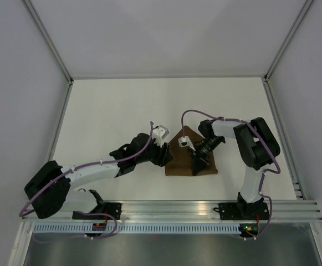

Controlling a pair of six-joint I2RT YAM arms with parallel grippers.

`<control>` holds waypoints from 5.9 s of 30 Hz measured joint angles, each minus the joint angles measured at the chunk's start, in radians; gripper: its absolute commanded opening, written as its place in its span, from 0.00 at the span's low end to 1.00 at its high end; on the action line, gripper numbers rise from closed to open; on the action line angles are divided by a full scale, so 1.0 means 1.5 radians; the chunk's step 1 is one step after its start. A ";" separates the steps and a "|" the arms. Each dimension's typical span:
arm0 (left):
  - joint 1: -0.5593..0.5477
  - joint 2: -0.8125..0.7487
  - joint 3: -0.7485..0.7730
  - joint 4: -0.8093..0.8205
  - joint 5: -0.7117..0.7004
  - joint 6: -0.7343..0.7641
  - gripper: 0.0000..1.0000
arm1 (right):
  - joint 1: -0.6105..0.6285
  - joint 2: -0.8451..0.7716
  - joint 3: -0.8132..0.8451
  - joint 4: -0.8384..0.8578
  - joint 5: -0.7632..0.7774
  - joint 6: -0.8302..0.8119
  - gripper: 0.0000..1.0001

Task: Fold the napkin, place the utensils inside, and roll it up
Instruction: Roll the napkin at the center of the board.

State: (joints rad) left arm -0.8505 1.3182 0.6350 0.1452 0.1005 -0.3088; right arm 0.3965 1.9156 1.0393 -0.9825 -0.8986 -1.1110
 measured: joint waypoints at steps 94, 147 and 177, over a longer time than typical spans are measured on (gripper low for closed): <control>-0.151 0.400 0.283 -0.016 0.163 0.286 0.04 | -0.266 -0.310 0.021 0.060 0.039 0.125 0.65; -0.016 0.559 0.488 -0.261 0.515 0.098 0.51 | 0.082 -0.455 -0.355 0.385 0.232 0.114 0.18; 0.054 -0.024 0.010 0.062 0.115 0.009 0.56 | -0.033 -0.059 -0.030 0.012 0.050 -0.050 0.17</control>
State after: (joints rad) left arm -0.7692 1.2827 0.6495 0.2382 0.2733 -0.2955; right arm 0.3470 1.8271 0.9951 -0.9642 -0.8242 -1.1854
